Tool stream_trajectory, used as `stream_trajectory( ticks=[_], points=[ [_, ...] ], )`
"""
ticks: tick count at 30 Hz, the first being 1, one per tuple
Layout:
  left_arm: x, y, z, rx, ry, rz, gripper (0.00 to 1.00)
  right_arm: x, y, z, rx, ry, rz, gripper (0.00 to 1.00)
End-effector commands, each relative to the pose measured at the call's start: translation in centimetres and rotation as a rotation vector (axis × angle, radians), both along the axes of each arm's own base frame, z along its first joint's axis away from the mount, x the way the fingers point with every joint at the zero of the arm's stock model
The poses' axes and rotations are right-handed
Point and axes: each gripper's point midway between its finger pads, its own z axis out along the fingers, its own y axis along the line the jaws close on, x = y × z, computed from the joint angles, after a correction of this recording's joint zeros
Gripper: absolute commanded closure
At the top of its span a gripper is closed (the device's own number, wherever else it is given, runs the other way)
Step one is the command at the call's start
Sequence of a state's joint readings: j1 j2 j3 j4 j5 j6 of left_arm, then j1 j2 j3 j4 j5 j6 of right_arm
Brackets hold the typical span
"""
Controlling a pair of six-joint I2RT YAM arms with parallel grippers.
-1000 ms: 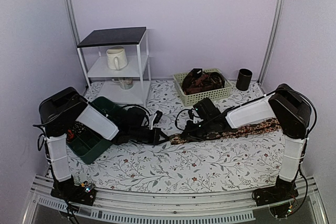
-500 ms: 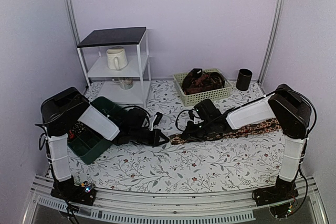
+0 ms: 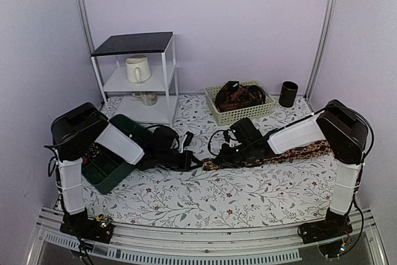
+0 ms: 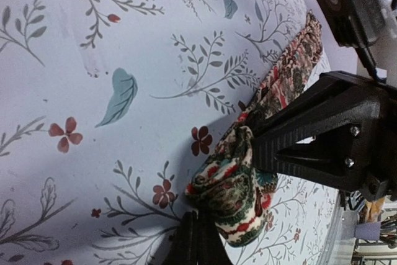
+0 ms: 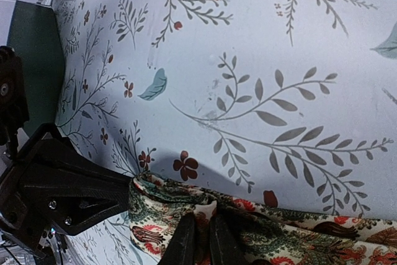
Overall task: Roll the ties
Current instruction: Roll the tie at the center of the board.
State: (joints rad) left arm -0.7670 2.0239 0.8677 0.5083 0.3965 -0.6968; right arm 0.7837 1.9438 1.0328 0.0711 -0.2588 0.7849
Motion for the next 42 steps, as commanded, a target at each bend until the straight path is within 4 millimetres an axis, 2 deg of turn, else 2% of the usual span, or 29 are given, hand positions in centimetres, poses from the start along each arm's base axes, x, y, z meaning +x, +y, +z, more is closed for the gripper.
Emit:
stream_trajectory(
  ticks=[1, 5, 13, 21, 25, 37, 42],
  points=[
    [-2.9, 4.0, -5.6, 0.222, 0.178, 0.068, 1.0, -0.5, -1.5, -1.9, -0.058, 0.037, -0.027, 0.89],
    [-3.8, 5.0, -5.7, 0.237, 0.187, 0.084, 1.0, -0.4, -1.6, -1.7, -0.056, 0.034, -0.03, 0.89],
    [-4.2, 1.9, -5.4, 0.168, 0.203, 0.003, 1.0, -0.4, -1.6, -1.5, -0.053, 0.032, -0.031, 0.89],
    [-3.8, -0.4, -2.9, 0.018, 0.174, -0.039, 1.0, -0.4, -1.8, -1.0, -0.051, 0.019, -0.038, 0.88],
    [-3.1, -1.3, -1.1, -0.04, 0.126, -0.055, 1.0, -0.4, -1.7, -0.8, -0.046, 0.014, -0.034, 0.85],
    [-1.1, -2.1, 2.4, -0.158, 0.034, -0.053, 1.0, -0.4, -2.0, -0.7, -0.042, 0.005, -0.032, 0.93],
    [-0.9, -2.7, 3.2, -0.183, 0.026, -0.067, 1.0, -0.4, -2.0, -0.6, -0.036, 0.005, -0.032, 0.92]
  ],
)
